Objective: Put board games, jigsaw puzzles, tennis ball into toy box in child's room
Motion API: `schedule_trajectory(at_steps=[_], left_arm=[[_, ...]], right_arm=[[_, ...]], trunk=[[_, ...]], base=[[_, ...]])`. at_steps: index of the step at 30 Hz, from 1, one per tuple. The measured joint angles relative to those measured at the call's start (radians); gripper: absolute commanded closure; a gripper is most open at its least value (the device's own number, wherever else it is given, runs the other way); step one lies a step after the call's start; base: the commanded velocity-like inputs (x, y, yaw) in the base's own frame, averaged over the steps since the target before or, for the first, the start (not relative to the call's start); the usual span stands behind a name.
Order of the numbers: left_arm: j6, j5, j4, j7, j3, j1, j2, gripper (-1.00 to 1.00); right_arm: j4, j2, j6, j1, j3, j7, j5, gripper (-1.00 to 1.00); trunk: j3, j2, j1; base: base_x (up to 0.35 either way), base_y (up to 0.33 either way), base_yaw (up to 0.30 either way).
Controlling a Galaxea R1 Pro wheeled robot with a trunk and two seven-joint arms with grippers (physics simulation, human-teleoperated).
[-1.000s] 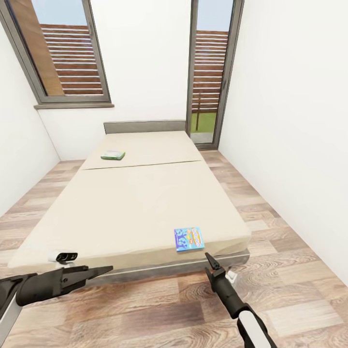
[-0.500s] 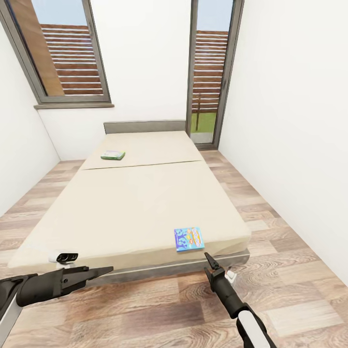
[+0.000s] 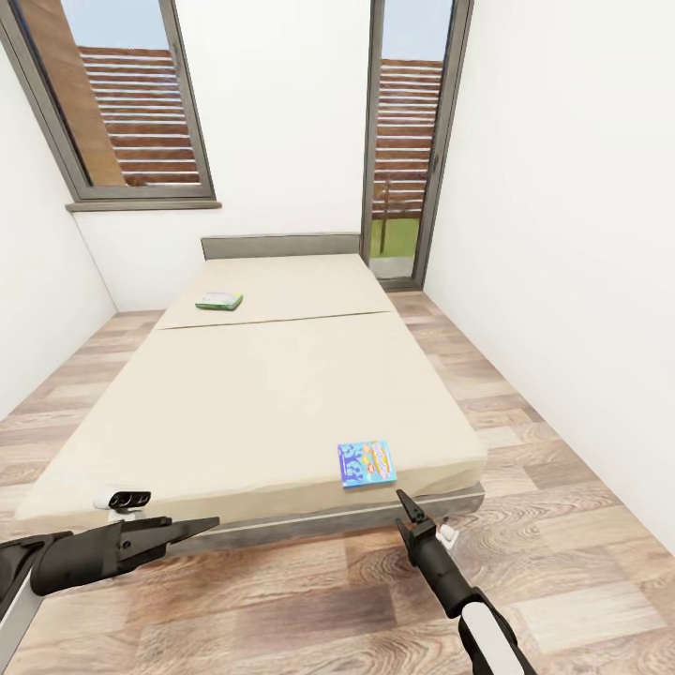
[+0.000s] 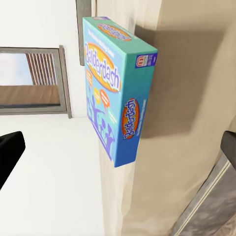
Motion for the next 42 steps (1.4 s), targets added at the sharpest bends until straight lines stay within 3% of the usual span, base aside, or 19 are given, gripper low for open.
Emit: schedule_trajectory(at_steps=[42], left_arm=[[0.0, 0.002, 0.001, 0.0, -0.001, 0.001, -0.002, -1.0]], right_arm=[[0.0, 0.0, 0.004, 0.0, 0.0, -0.014, -0.006, -1.0]], trunk=[[0.0, 0.0, 0.0]], base=[[0.055, 0.024, 0.0]])
